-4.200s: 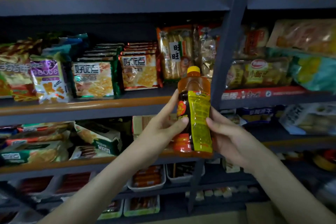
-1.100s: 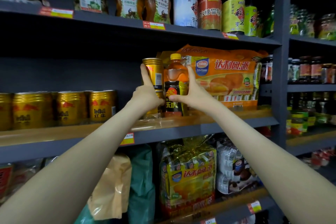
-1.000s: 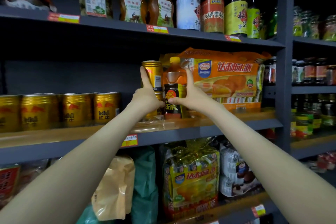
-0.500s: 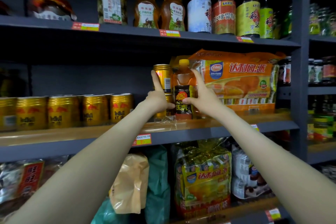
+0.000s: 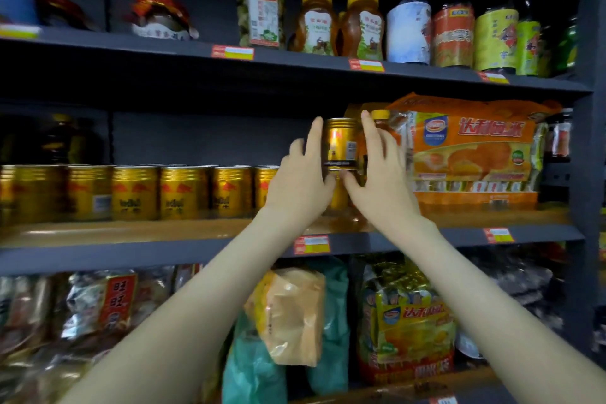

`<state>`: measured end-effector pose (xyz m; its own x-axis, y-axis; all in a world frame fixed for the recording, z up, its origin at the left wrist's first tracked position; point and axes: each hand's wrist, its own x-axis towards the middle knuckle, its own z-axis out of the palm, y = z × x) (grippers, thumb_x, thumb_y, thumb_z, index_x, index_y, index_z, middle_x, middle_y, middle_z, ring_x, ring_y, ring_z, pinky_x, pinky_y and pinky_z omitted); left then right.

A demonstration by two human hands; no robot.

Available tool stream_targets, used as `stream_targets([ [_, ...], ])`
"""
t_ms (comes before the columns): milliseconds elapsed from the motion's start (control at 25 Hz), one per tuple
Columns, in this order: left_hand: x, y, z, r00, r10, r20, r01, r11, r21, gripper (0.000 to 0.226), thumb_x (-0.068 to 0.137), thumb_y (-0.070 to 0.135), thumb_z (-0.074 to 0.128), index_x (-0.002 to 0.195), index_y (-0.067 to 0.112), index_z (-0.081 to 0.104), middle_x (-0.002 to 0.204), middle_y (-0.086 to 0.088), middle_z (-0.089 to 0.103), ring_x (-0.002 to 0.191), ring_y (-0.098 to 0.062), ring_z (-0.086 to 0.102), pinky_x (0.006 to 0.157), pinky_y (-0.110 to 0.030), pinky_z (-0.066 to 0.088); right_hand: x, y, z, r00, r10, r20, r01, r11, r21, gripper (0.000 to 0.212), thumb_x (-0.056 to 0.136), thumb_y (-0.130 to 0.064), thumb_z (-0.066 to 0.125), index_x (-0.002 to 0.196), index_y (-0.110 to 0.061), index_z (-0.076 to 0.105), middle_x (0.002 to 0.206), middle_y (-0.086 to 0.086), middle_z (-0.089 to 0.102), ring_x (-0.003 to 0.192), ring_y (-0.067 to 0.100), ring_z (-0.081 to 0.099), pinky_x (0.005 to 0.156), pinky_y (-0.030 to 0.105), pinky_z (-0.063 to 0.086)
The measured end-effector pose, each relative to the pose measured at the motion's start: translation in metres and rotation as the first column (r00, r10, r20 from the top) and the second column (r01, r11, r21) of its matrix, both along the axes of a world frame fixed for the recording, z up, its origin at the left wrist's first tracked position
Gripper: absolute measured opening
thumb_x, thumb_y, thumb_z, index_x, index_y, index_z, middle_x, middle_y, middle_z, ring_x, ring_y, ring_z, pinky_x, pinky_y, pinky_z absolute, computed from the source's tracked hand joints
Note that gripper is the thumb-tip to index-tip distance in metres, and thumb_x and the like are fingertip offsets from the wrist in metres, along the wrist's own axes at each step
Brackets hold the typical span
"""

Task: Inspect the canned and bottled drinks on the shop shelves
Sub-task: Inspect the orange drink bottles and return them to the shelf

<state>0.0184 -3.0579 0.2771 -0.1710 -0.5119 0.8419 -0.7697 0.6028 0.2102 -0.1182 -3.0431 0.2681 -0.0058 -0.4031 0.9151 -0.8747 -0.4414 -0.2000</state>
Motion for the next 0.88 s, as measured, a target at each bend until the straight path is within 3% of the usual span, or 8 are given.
stream_targets([
  [160, 0.099, 0.043, -0.017, 0.996, 0.075, -0.057, -0.084, 0.977, -0.194, 0.068, 0.096, 0.031, 0.053, 0.153, 0.023, 0.017, 0.149, -0.004, 0.036, 0.121, -0.019, 0.052, 0.076, -0.016, 0.040, 0.094, 0.024, -0.005, 0.982, 0.188, 0.001, -0.187, 0.978, -0.091, 0.076, 0.093, -0.023, 0.060, 0.153, -0.025, 0.014, 0.148, 0.004, 0.033, 0.136, 0.017, 0.029, 0.098, 0.014, 0.023],
  [320, 0.243, 0.083, -0.035, 0.970, 0.236, -0.058, -0.242, 0.927, -0.286, 0.062, 0.094, 0.025, 0.057, 0.149, 0.014, 0.031, 0.141, -0.007, 0.045, 0.111, -0.023, 0.057, 0.069, -0.019, 0.039, 0.238, 0.051, -0.020, 0.925, 0.379, 0.002, -0.376, 0.917, -0.136, 0.069, 0.092, -0.020, 0.060, 0.150, -0.021, 0.023, 0.145, 0.003, 0.038, 0.132, 0.015, 0.035, 0.094, 0.007, 0.024],
  [440, 0.355, 0.110, -0.048, 0.931, 0.357, -0.070, -0.363, 0.895, -0.258, 0.061, 0.095, 0.024, 0.058, 0.149, 0.012, 0.032, 0.143, -0.009, 0.045, 0.121, -0.024, 0.052, 0.082, -0.024, 0.042, 0.361, 0.067, -0.028, 0.853, 0.521, -0.012, -0.511, 0.832, -0.215, 0.062, 0.091, -0.016, 0.060, 0.147, -0.014, 0.032, 0.138, 0.007, 0.045, 0.127, 0.019, 0.041, 0.101, 0.017, 0.033],
  [560, 0.467, 0.129, -0.061, 0.890, 0.455, -0.027, -0.451, 0.871, -0.194, 0.066, 0.093, 0.022, 0.060, 0.150, 0.012, 0.029, 0.147, -0.009, 0.040, 0.125, -0.025, 0.049, 0.084, -0.022, 0.038, 0.488, 0.077, -0.028, 0.775, 0.629, -0.055, -0.629, 0.762, -0.157, 0.059, 0.093, -0.015, 0.056, 0.147, -0.015, 0.032, 0.138, 0.006, 0.045, 0.127, 0.018, 0.038, 0.101, 0.026, 0.037],
  [640, 0.527, 0.129, -0.064, 0.864, 0.503, -0.018, -0.498, 0.849, -0.175, 0.066, 0.093, 0.023, 0.060, 0.150, 0.012, 0.028, 0.146, -0.010, 0.040, 0.126, -0.027, 0.048, 0.085, -0.024, 0.041, 0.546, 0.071, -0.027, 0.771, 0.633, -0.071, -0.637, 0.768, -0.063, 0.062, 0.095, -0.017, 0.054, 0.150, -0.019, 0.027, 0.141, 0.004, 0.040, 0.128, 0.015, 0.033, 0.099, 0.027, 0.039],
  [720, 0.572, 0.118, -0.066, 0.841, 0.540, -0.024, -0.537, 0.829, -0.156, 0.067, 0.093, 0.025, 0.059, 0.151, 0.012, 0.027, 0.147, -0.014, 0.039, 0.131, -0.030, 0.042, 0.096, -0.034, 0.044, 0.579, 0.052, -0.025, 0.792, 0.608, -0.064, -0.607, 0.794, 0.026, 0.066, 0.097, -0.019, 0.052, 0.153, -0.024, 0.018, 0.146, 0.002, 0.033, 0.131, 0.014, 0.028, 0.100, 0.028, 0.038],
  [880, 0.622, 0.078, -0.058, 0.818, 0.572, -0.057, -0.574, 0.805, -0.151, 0.071, 0.091, 0.026, 0.062, 0.152, 0.014, 0.026, 0.151, -0.023, 0.030, 0.139, -0.039, 0.030, 0.109, -0.051, 0.033, 0.599, -0.004, 0.000, 0.864, 0.498, -0.076, -0.484, 0.862, 0.151, 0.082, 0.095, -0.025, 0.056, 0.153, -0.032, -0.002, 0.152, 0.006, 0.022, 0.137, 0.026, 0.025, 0.105, 0.037, 0.035],
])
